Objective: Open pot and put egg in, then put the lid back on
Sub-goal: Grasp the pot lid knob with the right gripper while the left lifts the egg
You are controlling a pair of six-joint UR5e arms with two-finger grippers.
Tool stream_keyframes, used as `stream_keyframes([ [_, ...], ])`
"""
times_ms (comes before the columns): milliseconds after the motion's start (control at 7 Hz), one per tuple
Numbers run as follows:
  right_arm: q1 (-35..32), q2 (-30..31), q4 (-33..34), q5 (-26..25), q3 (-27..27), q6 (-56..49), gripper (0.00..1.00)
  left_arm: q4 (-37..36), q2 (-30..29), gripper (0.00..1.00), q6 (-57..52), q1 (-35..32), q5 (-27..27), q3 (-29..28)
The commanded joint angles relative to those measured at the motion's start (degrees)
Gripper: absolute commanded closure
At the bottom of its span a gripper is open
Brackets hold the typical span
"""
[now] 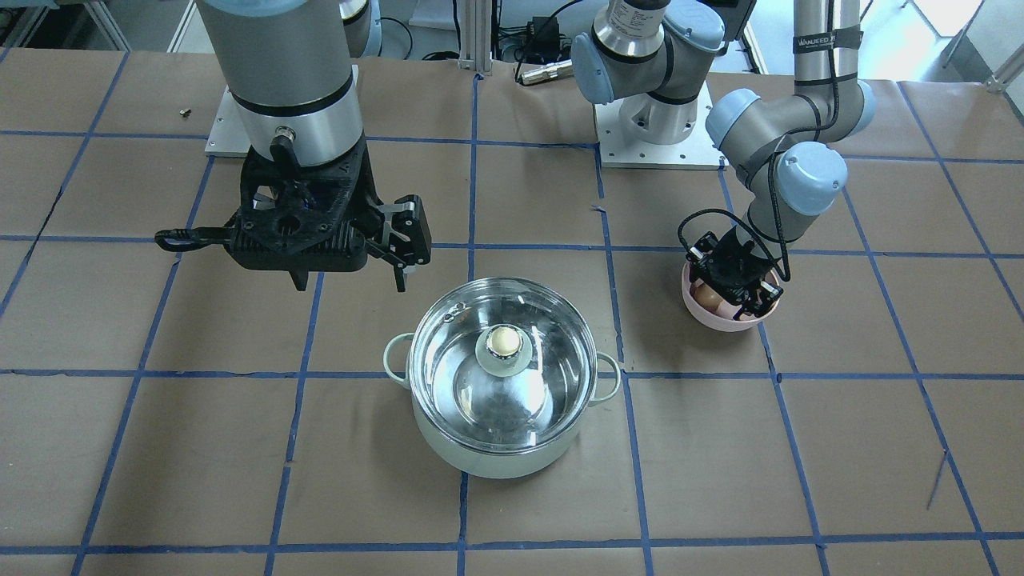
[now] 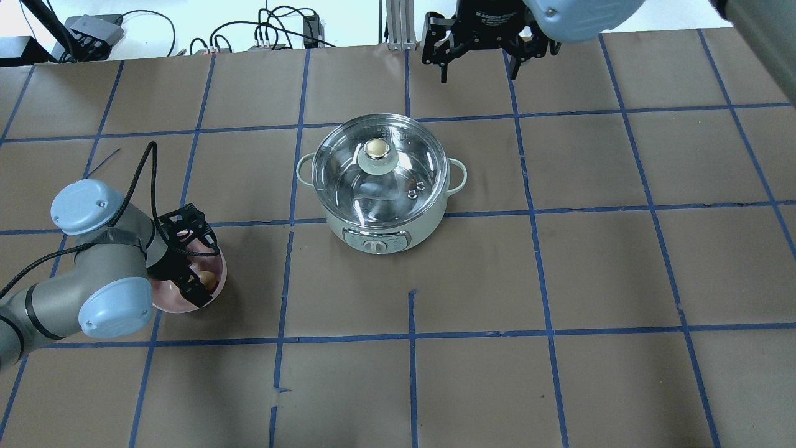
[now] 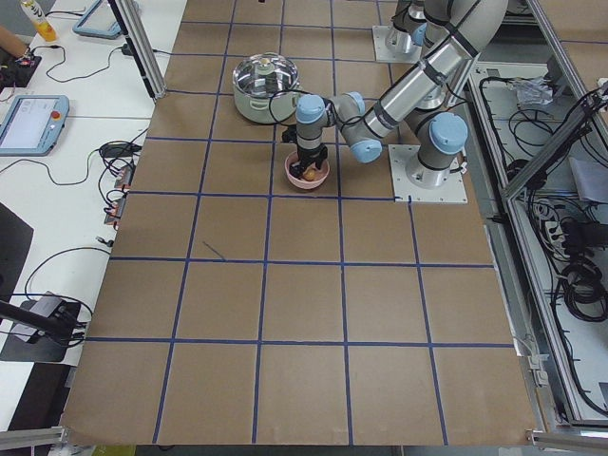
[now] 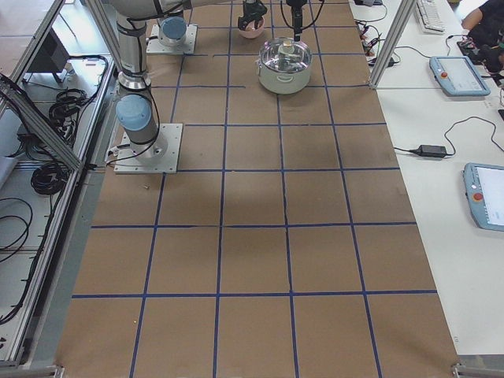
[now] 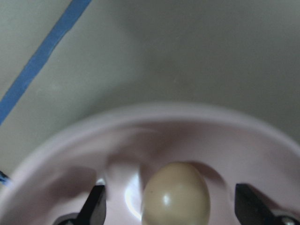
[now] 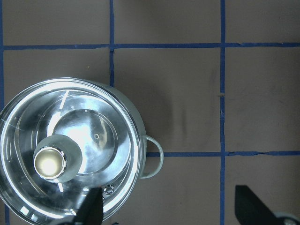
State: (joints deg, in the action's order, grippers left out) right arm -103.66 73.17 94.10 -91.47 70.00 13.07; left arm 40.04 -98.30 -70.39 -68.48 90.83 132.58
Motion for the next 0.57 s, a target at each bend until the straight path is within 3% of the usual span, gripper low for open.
stream_keyframes([
  [0, -1.10, -0.84, 0.29, -0.81, -1.27, -2.07, 0.00, 0.22, -0.05, 0.08, 0.61, 0.02, 0.05, -0.47],
  [286, -1.11, -0.93, -0.13, -0.73, 0.73, -2.17, 0.00, 0.13, -0.05, 0.28, 0.09, 0.02, 0.05, -0.74],
  [429, -1.11, -2.40, 2.38, -0.64, 3.80, -2.09, 0.00, 0.13, -0.05, 0.60, -0.09, 0.02, 0.05, -0.74],
])
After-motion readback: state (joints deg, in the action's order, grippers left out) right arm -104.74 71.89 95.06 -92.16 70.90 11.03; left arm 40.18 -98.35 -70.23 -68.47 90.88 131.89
